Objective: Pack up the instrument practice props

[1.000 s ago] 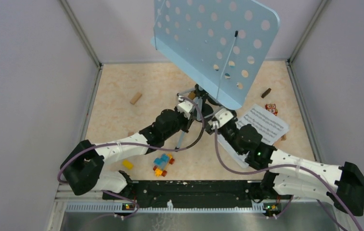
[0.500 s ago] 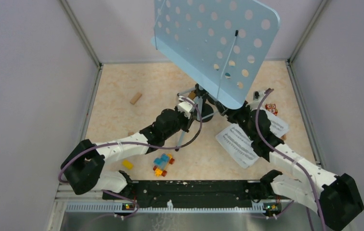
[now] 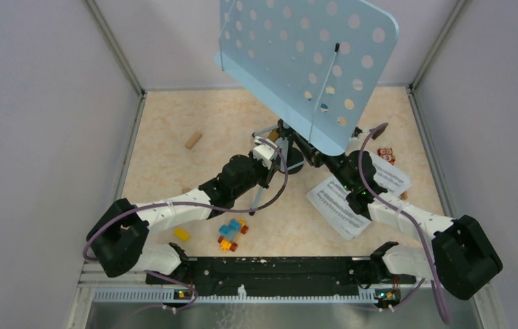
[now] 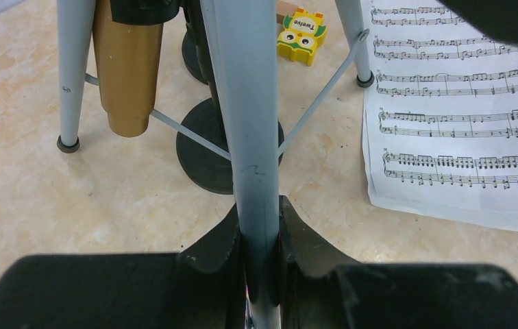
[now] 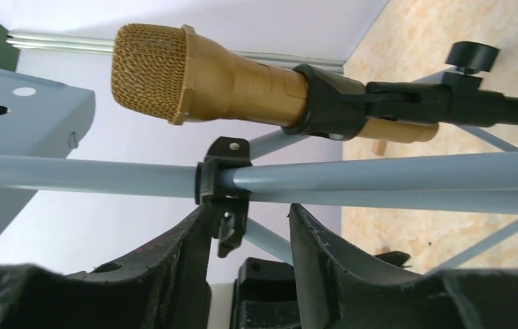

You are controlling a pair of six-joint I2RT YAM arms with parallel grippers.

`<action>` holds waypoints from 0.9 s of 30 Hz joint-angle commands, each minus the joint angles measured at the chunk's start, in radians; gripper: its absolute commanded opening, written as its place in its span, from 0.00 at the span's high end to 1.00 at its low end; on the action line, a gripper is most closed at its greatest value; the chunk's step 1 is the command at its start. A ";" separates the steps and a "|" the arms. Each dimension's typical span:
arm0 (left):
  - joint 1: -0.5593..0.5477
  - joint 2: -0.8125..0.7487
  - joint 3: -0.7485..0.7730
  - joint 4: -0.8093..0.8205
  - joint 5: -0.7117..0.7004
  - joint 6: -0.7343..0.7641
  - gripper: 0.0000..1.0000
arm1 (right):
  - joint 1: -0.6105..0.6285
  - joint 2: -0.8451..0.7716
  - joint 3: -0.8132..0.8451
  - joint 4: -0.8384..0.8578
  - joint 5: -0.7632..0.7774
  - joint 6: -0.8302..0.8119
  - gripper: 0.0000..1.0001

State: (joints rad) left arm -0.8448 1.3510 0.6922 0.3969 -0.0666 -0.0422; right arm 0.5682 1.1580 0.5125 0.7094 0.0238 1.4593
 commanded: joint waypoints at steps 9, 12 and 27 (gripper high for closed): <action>-0.021 0.017 0.050 0.014 0.126 0.085 1.00 | -0.006 0.035 0.072 0.129 -0.071 0.073 0.74; -0.020 0.017 0.051 0.013 0.125 0.086 1.00 | -0.005 0.036 0.070 0.129 -0.087 0.069 0.80; -0.020 0.026 0.054 0.010 0.130 0.092 1.00 | -0.004 0.031 0.064 0.131 -0.123 0.023 0.79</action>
State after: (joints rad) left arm -0.8440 1.3514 0.7013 0.3805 -0.0559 -0.0410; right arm 0.5655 1.1999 0.5461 0.7692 -0.0608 1.4918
